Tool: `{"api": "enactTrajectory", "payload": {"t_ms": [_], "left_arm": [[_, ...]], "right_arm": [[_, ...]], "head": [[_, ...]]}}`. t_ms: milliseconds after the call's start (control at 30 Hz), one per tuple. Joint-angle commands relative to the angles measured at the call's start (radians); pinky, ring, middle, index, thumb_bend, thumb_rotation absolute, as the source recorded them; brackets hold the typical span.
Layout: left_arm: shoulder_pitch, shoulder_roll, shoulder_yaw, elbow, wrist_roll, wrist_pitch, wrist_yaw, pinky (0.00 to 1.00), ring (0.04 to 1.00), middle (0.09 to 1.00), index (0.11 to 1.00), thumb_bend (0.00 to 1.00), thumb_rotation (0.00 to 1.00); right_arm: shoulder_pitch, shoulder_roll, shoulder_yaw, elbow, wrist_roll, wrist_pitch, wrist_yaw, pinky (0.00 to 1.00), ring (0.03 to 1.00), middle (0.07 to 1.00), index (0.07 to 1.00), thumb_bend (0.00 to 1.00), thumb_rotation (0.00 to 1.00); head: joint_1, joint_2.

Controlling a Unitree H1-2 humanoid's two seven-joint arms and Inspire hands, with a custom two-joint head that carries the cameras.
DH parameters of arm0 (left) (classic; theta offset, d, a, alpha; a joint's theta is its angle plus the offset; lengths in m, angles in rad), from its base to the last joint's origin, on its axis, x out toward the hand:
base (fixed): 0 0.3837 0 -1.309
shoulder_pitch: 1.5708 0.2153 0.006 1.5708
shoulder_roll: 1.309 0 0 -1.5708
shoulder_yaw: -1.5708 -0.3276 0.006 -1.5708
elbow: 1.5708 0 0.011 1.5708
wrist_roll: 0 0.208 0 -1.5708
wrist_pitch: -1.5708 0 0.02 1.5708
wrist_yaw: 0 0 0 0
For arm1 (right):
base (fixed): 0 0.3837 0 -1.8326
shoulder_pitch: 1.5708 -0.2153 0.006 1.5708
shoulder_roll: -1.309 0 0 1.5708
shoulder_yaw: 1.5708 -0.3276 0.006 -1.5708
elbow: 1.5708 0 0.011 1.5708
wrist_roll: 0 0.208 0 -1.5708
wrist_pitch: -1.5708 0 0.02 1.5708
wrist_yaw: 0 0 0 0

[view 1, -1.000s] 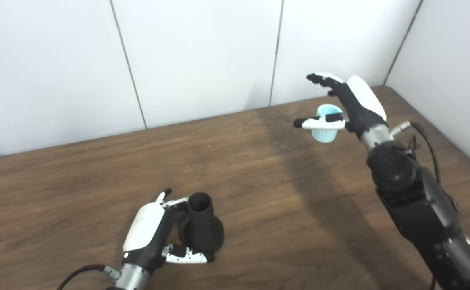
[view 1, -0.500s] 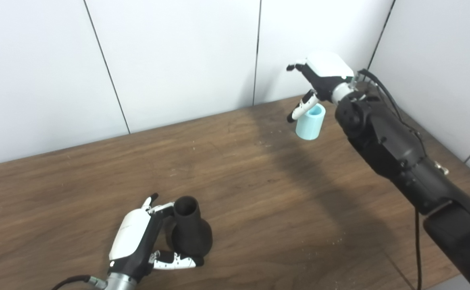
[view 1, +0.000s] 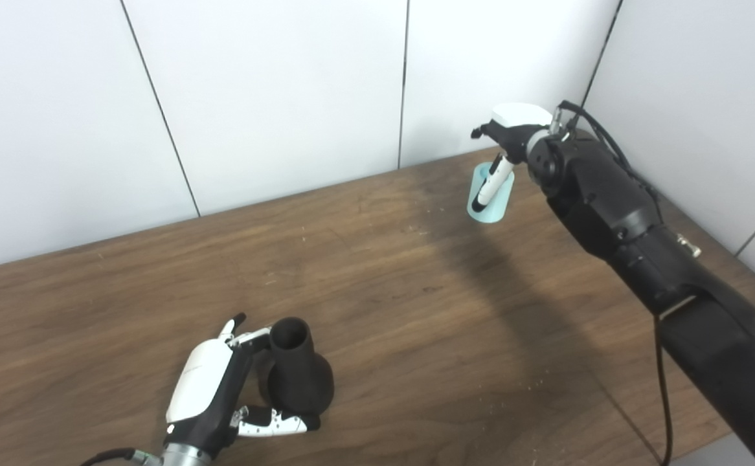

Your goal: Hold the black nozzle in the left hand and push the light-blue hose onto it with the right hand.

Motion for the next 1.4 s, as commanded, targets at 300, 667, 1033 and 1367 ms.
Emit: {"api": "enactTrajectory", "payload": {"t_ms": [300, 667, 1033, 1367], "left_arm": [[0.045, 0.050, -0.017, 0.025, 0.044, 0.068, -0.089, 1.00, 0.709, 0.462, 0.498, 0.52, 0.00], [0.046, 0.053, -0.013, 0.020, 0.049, 0.066, -0.092, 1.00, 0.714, 0.466, 0.496, 0.52, 0.00], [0.049, 0.050, -0.014, 0.022, 0.047, 0.070, -0.092, 1.00, 0.712, 0.464, 0.497, 0.52, 0.00], [0.052, 0.048, -0.017, 0.016, 0.050, 0.078, -0.097, 1.00, 0.712, 0.464, 0.497, 0.52, 0.00]], "right_arm": [[-0.037, -0.025, -0.026, 0.023, 0.025, 0.003, -0.045, 0.68, 0.783, 0.825, 0.838, 0.91, 0.13], [-0.021, -0.017, -0.005, 0.028, 0.030, 0.001, -0.073, 0.62, 0.708, 0.782, 0.808, 0.90, 0.07], [-0.014, -0.030, 0.028, 0.051, 0.056, -0.017, -0.111, 0.66, 0.700, 0.749, 0.784, 0.89, 0.05], [-0.009, -0.024, 0.035, 0.057, 0.069, -0.008, -0.122, 0.55, 0.613, 0.718, 0.769, 0.85, 0.02]], "head": [[-0.002, 0.003], [-0.004, 0.008], [-0.003, 0.013], [0.001, 0.016]]}}
